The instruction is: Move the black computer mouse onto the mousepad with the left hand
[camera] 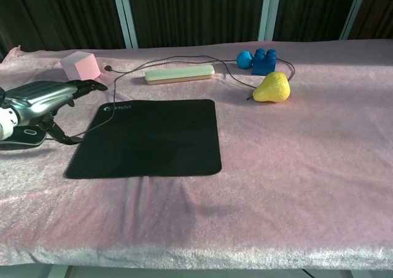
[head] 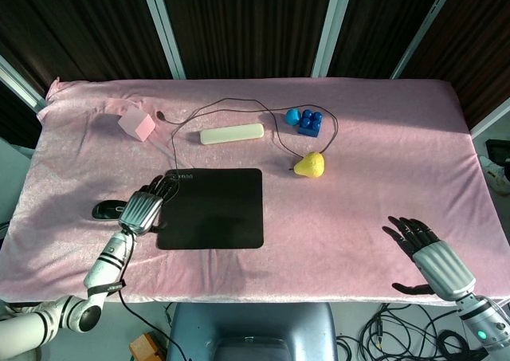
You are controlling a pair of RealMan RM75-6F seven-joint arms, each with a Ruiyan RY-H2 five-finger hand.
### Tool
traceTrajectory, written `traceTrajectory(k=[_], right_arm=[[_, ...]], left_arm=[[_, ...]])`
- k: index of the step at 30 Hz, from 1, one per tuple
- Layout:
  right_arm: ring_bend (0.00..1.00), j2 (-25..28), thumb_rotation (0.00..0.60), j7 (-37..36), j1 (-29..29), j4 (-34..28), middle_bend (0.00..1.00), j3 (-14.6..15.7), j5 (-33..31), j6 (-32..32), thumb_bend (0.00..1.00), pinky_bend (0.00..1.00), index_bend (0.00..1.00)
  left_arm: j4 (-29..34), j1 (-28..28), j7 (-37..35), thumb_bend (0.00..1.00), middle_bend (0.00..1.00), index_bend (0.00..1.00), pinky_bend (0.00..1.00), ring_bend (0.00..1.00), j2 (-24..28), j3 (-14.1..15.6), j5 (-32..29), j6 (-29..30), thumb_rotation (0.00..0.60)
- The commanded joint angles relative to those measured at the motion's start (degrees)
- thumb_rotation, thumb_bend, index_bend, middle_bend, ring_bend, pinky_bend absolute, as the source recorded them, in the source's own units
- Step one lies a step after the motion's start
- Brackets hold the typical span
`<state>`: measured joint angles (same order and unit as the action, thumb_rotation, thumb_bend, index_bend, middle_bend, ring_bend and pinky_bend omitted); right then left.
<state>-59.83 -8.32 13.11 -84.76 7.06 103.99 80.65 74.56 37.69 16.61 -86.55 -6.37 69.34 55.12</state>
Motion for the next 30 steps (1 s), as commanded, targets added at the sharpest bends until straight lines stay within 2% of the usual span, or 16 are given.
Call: traceTrajectory(k=[1,11,20,30], right_arm=[[0.03,0.0,0.600,0.0,0.1,0.0,0.00,0.0,0.0,-0.1,0.13,0.22,0.00],[0.03,0.1,0.600,0.5,0.4,-0.4,0.00,0.1,-0.4,-1.2,0.13,0.22,0.00],[0.03,0.3,0.600,0.7,0.6,-0.7,0.00,0.2,-0.5,-1.8,0.13,0.22,0.00],[0.03,0.2,0.600,1.0,0.6,-0.9,0.00,0.1,-1.0,-2.1,0.13,0.22,0.00]], left_arm=[[-0.6,-0.5,-0.5,0.22,0.02,0.01,0.29,0.01,1.1,0.6,0.4,-0.3,0.600],[-3.6,-2.3,-4.5,0.22,0.04,0.03,0.28,0.02,4.3,3.0,2.9,-1.0,0.600],[-9.8,-2.0,-8.8,0.23,0.07,0.06,0.29,0.04,4.1,3.5,4.0,-4.0,0.600],[-13.7,-2.7,-11.6,0.23,0.09,0.07,0.30,0.06,4.6,4.0,3.7,-6.6,0.600]])
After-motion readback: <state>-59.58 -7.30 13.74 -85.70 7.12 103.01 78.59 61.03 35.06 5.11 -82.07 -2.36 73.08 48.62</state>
